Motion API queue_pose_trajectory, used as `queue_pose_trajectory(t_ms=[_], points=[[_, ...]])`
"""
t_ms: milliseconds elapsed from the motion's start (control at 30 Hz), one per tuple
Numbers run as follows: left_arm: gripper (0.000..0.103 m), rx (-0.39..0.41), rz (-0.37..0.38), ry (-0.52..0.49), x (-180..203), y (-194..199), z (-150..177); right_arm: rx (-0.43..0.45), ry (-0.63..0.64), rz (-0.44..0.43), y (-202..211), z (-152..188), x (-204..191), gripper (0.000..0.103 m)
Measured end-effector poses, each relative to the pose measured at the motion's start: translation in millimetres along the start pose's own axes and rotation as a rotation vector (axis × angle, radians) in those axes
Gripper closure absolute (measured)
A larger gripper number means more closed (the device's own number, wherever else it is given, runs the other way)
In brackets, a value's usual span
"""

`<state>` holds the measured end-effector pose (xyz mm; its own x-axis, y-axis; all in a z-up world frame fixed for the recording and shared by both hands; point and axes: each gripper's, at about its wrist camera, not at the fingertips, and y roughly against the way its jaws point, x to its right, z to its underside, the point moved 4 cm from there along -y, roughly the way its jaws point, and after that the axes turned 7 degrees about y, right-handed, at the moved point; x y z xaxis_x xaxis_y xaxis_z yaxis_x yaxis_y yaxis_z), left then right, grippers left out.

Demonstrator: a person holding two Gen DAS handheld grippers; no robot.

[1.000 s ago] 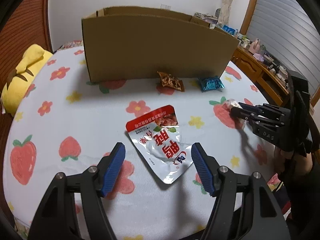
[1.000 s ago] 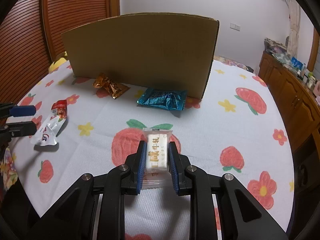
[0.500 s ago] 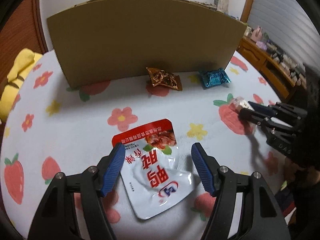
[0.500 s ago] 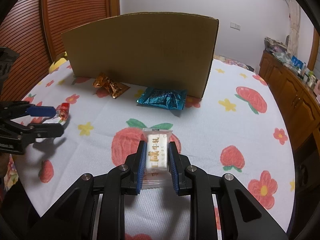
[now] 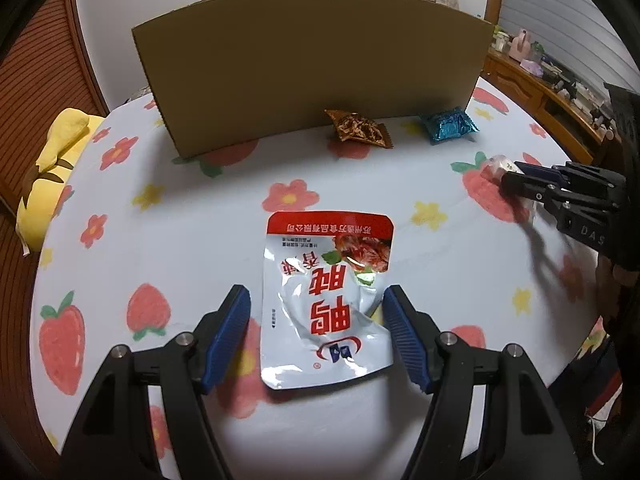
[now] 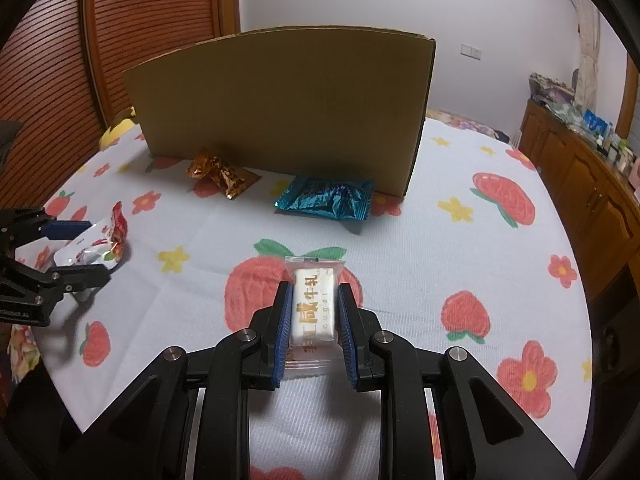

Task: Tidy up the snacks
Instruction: 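Hold the white bar in the right tool while the left tool grasps the red-labelled duck pouch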

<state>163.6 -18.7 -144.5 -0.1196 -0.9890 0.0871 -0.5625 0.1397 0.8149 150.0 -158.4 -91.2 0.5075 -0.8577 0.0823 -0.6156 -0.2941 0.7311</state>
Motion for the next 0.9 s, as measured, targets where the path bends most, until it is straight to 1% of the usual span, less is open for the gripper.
queue_pose_trajectory(t_ms=[100,167,200,333,400,733,900], points=[[0.034,0.000,0.008,0.005,-5,0,-2,-0.001,-0.002,-0.002,0,0,1,0.082],[0.038,0.011,0.013,0.006,-6,1,0,0.000,-0.002,-0.002,1,0,0,0.082],[0.045,0.023,0.009,-0.001,-6,2,1,0.000,-0.002,-0.002,0,0,0,0.082],[0.048,0.043,0.039,-0.006,-8,7,5,-0.004,0.000,-0.008,-1,1,0,0.082],[0.049,0.049,0.061,0.011,-11,9,6,-0.005,0.001,-0.007,-1,0,0,0.082],[0.049,0.075,0.091,0.020,-7,17,5,-0.006,0.002,-0.007,-1,0,0,0.082],[0.049,0.112,0.088,0.009,-1,27,-6,-0.005,0.002,-0.006,-1,0,0,0.082]])
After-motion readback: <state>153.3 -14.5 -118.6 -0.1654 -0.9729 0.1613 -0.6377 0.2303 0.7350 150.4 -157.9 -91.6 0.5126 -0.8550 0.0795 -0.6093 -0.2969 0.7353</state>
